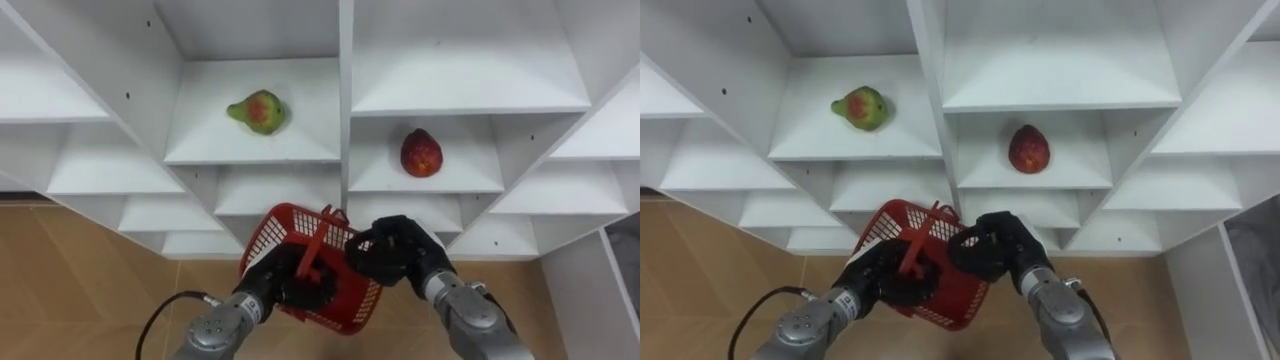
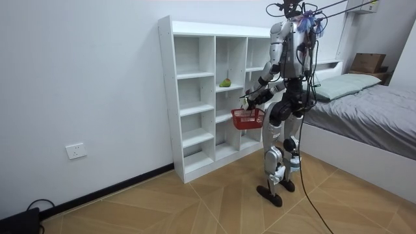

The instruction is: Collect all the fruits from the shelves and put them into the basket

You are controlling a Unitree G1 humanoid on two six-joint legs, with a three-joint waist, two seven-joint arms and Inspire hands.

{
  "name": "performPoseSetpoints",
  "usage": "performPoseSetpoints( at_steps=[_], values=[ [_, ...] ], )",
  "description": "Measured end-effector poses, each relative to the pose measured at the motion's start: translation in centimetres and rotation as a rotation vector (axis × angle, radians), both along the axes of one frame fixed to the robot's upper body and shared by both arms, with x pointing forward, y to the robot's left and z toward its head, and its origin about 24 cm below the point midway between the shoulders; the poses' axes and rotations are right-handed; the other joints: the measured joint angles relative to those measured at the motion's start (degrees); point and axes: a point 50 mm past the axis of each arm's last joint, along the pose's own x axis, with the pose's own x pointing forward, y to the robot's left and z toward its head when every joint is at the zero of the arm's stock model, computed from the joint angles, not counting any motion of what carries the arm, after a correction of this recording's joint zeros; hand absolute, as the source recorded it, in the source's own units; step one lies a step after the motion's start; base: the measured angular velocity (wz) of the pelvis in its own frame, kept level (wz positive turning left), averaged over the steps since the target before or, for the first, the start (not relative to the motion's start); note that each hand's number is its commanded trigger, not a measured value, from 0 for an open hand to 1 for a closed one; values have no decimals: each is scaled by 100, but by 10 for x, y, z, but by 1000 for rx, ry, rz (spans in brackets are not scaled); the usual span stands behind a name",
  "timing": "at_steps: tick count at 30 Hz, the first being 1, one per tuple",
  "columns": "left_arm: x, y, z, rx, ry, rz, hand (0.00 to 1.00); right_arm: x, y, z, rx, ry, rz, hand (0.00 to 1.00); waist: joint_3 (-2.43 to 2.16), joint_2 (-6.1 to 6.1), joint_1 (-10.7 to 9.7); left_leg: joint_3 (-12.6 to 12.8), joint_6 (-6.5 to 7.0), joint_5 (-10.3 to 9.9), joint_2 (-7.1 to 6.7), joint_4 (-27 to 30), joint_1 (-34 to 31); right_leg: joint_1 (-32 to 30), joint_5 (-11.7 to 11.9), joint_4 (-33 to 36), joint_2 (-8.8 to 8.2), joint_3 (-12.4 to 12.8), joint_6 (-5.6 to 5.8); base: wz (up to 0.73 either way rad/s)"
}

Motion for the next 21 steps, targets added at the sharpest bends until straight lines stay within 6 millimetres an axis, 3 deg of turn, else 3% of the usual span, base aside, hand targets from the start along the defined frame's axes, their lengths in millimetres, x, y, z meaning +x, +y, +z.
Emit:
performPoseSetpoints(
  at_steps=[11, 21],
  values=[
    [1, -2, 1, -38, 6, 23, 100, 1, 14, 1, 44, 5, 22, 100, 0, 0, -6, 7, 18, 10, -25, 99, -33, 0, -4, 54, -30, -21, 5, 0],
    [-1, -6, 0, -39, 10, 4, 100, 0, 14, 1, 47, 6, 22, 100, 0, 0, -7, 7, 18, 10, -27, 110, -32, 3, -4, 61, -30, -21, 5, 0]
  ],
)
